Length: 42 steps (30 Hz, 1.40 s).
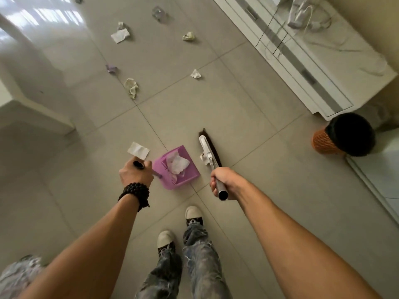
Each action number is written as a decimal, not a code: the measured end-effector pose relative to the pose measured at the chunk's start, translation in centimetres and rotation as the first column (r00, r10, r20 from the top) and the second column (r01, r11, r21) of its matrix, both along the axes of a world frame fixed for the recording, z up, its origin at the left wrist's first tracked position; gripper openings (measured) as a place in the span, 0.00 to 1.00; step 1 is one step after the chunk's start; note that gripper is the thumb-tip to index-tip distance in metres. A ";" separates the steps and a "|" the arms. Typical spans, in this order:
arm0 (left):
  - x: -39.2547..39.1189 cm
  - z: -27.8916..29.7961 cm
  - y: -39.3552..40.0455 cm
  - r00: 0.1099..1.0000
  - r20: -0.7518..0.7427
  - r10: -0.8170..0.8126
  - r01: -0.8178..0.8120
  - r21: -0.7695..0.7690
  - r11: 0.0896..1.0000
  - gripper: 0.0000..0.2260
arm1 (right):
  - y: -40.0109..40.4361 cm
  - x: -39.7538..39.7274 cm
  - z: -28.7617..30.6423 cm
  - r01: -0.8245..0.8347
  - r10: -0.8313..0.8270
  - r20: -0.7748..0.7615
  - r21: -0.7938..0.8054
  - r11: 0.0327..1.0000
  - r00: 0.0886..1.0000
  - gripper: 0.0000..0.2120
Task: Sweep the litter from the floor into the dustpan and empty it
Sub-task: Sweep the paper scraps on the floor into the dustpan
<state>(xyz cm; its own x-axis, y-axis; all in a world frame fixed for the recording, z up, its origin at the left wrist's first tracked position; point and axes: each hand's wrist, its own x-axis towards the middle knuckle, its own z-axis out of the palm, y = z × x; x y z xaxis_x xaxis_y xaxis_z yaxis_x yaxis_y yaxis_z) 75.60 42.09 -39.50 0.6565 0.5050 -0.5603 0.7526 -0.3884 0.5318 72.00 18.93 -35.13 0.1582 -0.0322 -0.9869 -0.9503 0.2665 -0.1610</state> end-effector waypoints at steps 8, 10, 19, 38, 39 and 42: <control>0.8 -0.3 -0.3 0.997 -0.026 0.071 -0.073 -0.089 0.993 0.05 | 2.6 3.5 4.3 0.062 -0.068 0.027 0.192 0.979 0.997 0.12; 1.4 0.1 1.6 0.994 -0.012 0.113 -0.113 -0.087 0.990 0.05 | 3.3 4.4 5.6 0.044 -0.052 0.033 0.194 0.980 0.998 0.11; 6.5 3.5 15.8 0.991 0.075 0.111 -0.109 -0.033 0.993 0.08 | 13.9 6.9 8.3 0.134 -0.152 0.175 0.108 0.985 0.973 0.09; 11.3 2.4 43.0 0.995 0.031 0.097 -0.100 0.142 0.985 0.08 | 35.4 13.0 1.6 -0.175 0.177 0.021 -0.069 0.982 0.984 0.15; 11.4 2.1 43.0 0.993 0.038 0.108 -0.112 0.148 0.983 0.08 | 36.3 12.8 1.4 -0.210 0.211 0.006 -0.062 0.976 0.977 0.15; 11.9 1.4 42.3 0.991 0.038 0.126 -0.129 0.117 0.985 0.09 | 39.7 12.0 1.2 -0.248 0.248 -0.027 -0.010 0.969 0.968 0.13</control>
